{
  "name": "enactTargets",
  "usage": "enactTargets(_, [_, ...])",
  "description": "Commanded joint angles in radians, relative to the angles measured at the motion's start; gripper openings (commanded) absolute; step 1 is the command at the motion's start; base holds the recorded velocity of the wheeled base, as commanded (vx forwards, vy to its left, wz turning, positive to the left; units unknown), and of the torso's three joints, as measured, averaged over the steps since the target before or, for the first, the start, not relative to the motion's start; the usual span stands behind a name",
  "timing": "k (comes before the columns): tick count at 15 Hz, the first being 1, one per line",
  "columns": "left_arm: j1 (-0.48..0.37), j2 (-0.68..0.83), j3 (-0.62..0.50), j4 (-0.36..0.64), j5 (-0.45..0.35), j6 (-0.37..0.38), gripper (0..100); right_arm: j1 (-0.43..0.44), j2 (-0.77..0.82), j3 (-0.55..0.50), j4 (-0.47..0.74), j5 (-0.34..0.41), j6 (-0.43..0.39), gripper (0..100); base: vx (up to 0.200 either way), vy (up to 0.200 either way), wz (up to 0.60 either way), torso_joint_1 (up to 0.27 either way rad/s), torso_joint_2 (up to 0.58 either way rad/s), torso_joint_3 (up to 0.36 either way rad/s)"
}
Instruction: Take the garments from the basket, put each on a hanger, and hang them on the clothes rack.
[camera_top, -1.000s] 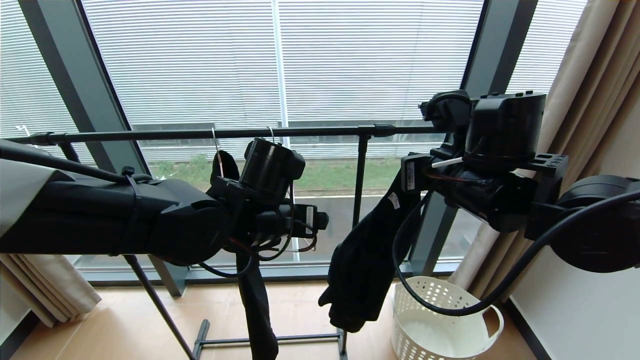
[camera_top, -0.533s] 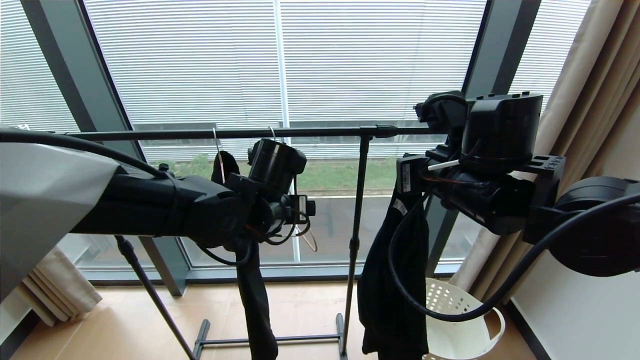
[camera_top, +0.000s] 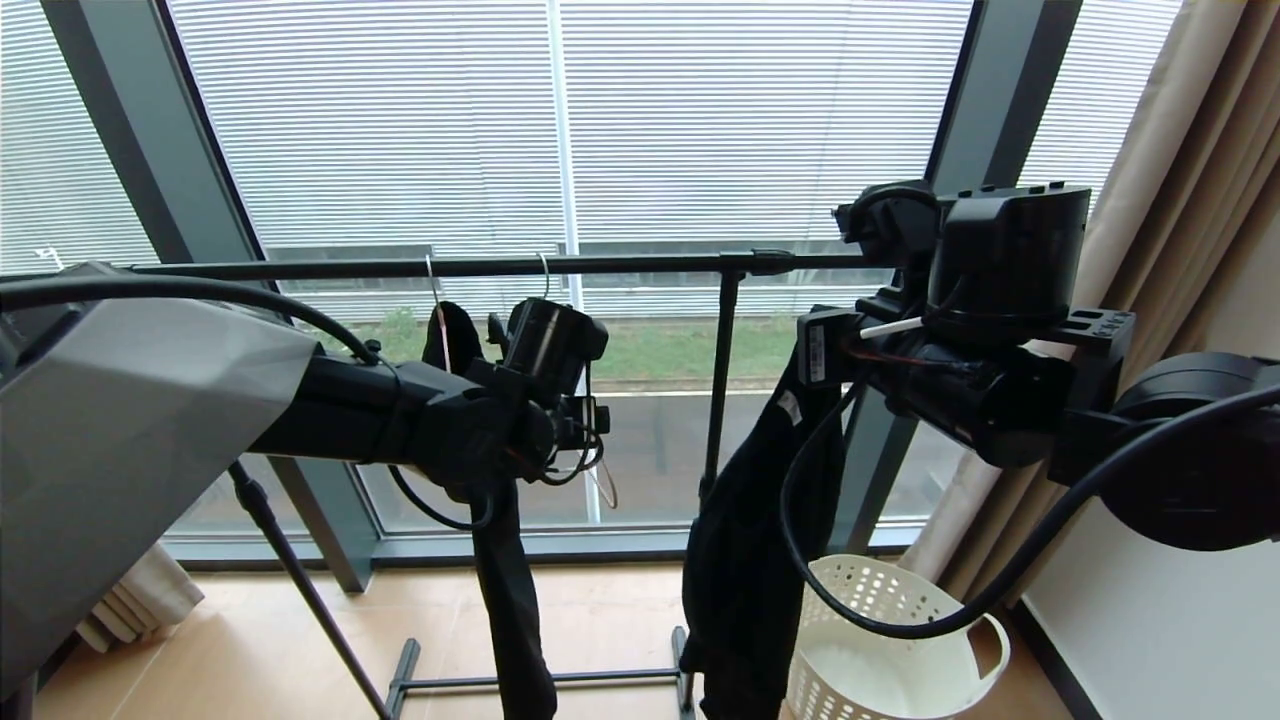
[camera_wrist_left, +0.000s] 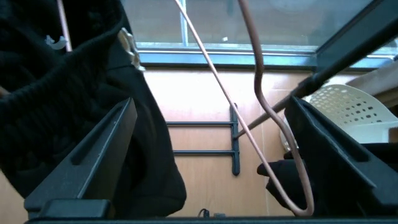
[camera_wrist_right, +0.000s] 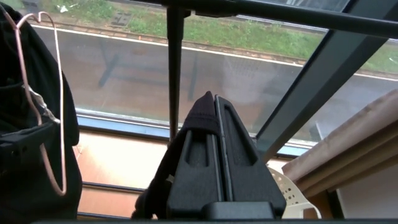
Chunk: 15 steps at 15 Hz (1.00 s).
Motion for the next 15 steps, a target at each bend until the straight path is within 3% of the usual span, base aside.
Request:
enactTargets(1, [0.003,0.004,0.0,-0.001,0.002,-0.001,100,0.0,0.0,0.001,0.0,0.0,0.0,0,0.0,0.0,0.0,0.0,0.0,0.0])
enactTargets(10, [0.023,0.103,-0.113,-0.001,0.0,0.026,100,0.0,0.009,0.002,-0.003,0.0,0.0,0,0.0,0.0,0.0,0.0,0.0,0.0])
enactTargets(11, [0.029,0.111,-0.115,-0.001,0.0,0.038,0,0.0,0.009,0.002,-0.003,0.0,0.0,0,0.0,0.0,0.0,0.0,0.0,0.0])
enactTargets(15, [0.027,0.111,-0.11,-0.001,0.0,0.042,0,0.0,0.009,0.004,-0.003,0.0,0.0,0,0.0,0.0,0.0,0.0,0.0,0.0])
